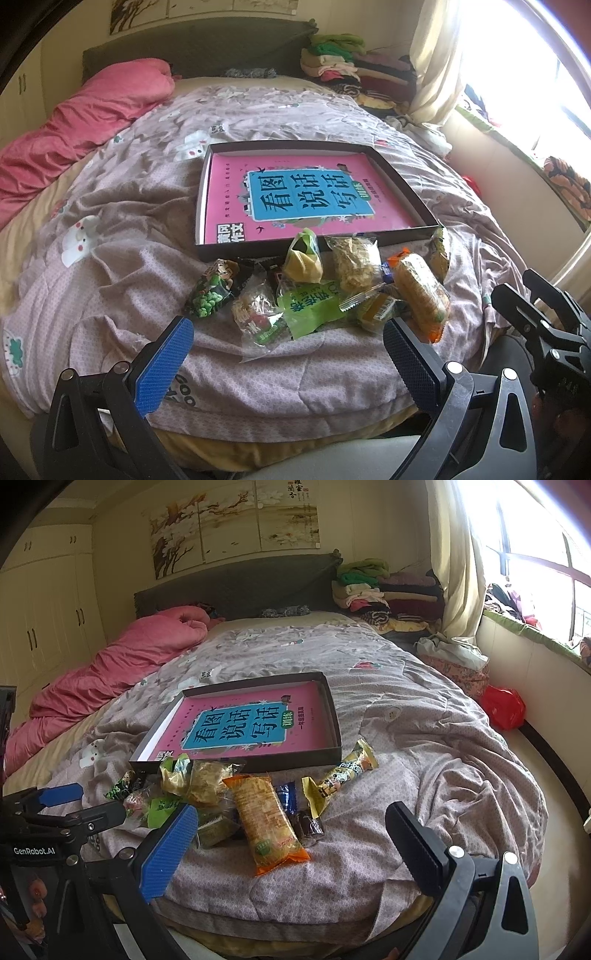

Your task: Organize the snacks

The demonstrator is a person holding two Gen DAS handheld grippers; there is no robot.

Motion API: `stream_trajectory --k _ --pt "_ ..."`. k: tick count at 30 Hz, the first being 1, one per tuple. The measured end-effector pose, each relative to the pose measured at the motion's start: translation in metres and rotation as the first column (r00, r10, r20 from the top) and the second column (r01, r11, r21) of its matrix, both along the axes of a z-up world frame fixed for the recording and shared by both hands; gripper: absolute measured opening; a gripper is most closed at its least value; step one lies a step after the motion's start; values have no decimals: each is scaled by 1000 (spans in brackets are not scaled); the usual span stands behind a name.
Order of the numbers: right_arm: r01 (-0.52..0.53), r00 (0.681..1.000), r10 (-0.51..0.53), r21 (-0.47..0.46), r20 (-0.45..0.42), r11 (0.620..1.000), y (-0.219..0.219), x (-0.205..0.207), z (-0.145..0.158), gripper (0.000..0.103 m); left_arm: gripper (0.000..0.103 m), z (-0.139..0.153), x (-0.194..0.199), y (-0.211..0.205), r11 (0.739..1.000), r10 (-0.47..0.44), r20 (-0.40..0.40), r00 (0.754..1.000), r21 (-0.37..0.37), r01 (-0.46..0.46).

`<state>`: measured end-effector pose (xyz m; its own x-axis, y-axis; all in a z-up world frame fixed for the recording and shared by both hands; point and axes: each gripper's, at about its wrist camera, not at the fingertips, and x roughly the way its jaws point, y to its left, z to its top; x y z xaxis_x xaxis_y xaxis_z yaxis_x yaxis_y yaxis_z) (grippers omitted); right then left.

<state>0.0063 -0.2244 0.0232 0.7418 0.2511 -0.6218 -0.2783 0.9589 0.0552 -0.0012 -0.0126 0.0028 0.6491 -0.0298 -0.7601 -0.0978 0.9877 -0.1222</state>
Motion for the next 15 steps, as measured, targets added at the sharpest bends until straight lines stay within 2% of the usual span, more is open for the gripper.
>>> stream_trajectory --k 7,15 --pt "19 1000 -19 20 -7 1000 -4 10 -3 103 102 -5 5 6 999 34 -11 999 -29 -34" --pt "39 999 -39 29 -8 999 -8 23 -7 103 102 -8 11 32 996 67 -17 998 -55 -68"
